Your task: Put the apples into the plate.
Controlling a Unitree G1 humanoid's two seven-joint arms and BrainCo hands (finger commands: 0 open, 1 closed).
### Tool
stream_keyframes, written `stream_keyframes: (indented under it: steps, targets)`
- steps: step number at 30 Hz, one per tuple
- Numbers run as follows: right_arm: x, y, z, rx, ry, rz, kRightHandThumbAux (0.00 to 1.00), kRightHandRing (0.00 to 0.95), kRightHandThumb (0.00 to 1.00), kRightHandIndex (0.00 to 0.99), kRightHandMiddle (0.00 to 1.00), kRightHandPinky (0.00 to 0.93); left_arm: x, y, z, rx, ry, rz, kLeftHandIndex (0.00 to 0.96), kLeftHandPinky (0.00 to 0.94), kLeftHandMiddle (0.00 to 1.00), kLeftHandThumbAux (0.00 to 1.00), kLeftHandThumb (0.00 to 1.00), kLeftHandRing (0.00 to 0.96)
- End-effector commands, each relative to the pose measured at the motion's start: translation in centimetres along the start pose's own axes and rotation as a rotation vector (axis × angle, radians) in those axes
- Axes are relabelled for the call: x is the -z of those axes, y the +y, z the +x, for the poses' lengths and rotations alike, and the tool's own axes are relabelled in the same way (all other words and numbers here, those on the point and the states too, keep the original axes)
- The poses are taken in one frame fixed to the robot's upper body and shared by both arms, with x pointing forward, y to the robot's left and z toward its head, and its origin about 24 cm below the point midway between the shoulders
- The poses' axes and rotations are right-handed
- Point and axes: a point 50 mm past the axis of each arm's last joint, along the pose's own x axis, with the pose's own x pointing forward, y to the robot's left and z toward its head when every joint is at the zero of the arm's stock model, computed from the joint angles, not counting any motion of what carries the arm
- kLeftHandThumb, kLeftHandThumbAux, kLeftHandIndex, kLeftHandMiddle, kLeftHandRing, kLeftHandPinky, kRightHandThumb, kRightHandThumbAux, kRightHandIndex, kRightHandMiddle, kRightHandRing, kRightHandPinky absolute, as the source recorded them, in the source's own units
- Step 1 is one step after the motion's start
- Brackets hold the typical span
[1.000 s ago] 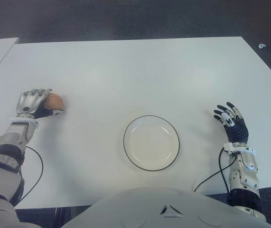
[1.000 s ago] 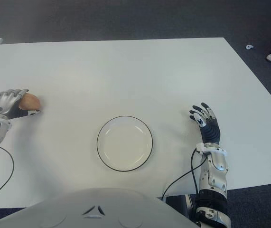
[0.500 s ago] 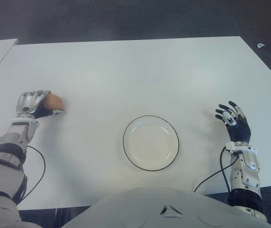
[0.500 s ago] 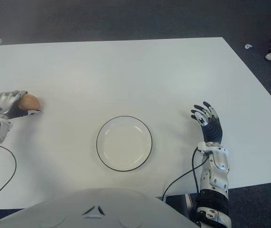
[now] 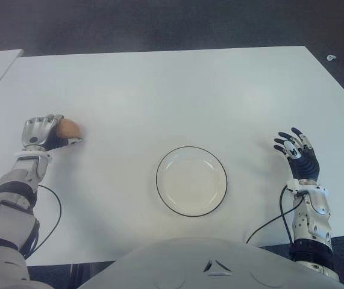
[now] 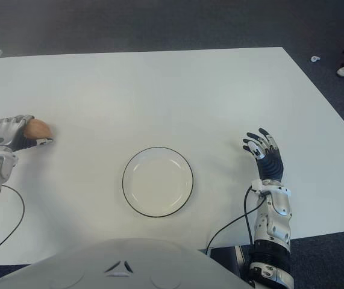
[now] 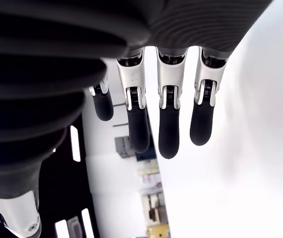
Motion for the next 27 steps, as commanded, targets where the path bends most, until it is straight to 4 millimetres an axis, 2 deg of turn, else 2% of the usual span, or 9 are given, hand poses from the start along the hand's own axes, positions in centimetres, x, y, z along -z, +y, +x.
stream_keyframes:
  steps: [1, 2, 4, 9, 14, 21, 27]
  targets:
    - [0.22, 0.21, -0.23, 0.006, 0.013, 0.039, 0.688, 0.334, 0.707, 0.150, 0.318, 0.346, -0.95, -2.04, -1.25, 0.072, -0.013, -0.054, 0.405, 0.305, 0.517, 0.666, 0.855, 0.723]
    - [0.15, 0.29, -0.26, 0.007, 0.010, 0.041, 0.690, 0.334, 0.707, 0.149, 0.318, 0.346, -1.00, -2.00, -1.25, 0.064, -0.015, -0.063, 0.405, 0.246, 0.518, 0.666, 0.855, 0.723]
    - [0.08, 0.36, -0.30, 0.007, 0.008, 0.043, 0.691, 0.335, 0.707, 0.149, 0.317, 0.346, -1.03, -1.96, -1.25, 0.056, -0.016, -0.071, 0.404, 0.194, 0.519, 0.666, 0.856, 0.724]
    - [-0.02, 0.49, -0.38, 0.010, 0.006, 0.048, 0.695, 0.333, 0.711, 0.150, 0.316, 0.344, -1.01, -1.88, -1.20, 0.063, -0.010, -0.098, 0.405, 0.128, 0.521, 0.666, 0.858, 0.726]
    - [-0.07, 0.53, -0.42, 0.015, 0.010, 0.051, 0.696, 0.335, 0.716, 0.152, 0.317, 0.345, -0.96, -1.91, -1.17, 0.077, -0.002, -0.104, 0.406, 0.101, 0.521, 0.665, 0.859, 0.725]
    - [-0.12, 0.60, -0.42, 0.014, 0.015, 0.052, 0.697, 0.333, 0.715, 0.152, 0.317, 0.343, -0.91, -1.86, -1.18, 0.076, 0.002, -0.110, 0.404, 0.126, 0.518, 0.666, 0.858, 0.724]
    - [-0.14, 0.67, -0.36, 0.014, 0.018, 0.050, 0.702, 0.342, 0.718, 0.155, 0.324, 0.355, -1.24, -1.53, -1.18, 0.034, -0.022, -0.131, 0.406, 0.086, 0.519, 0.665, 0.859, 0.726]
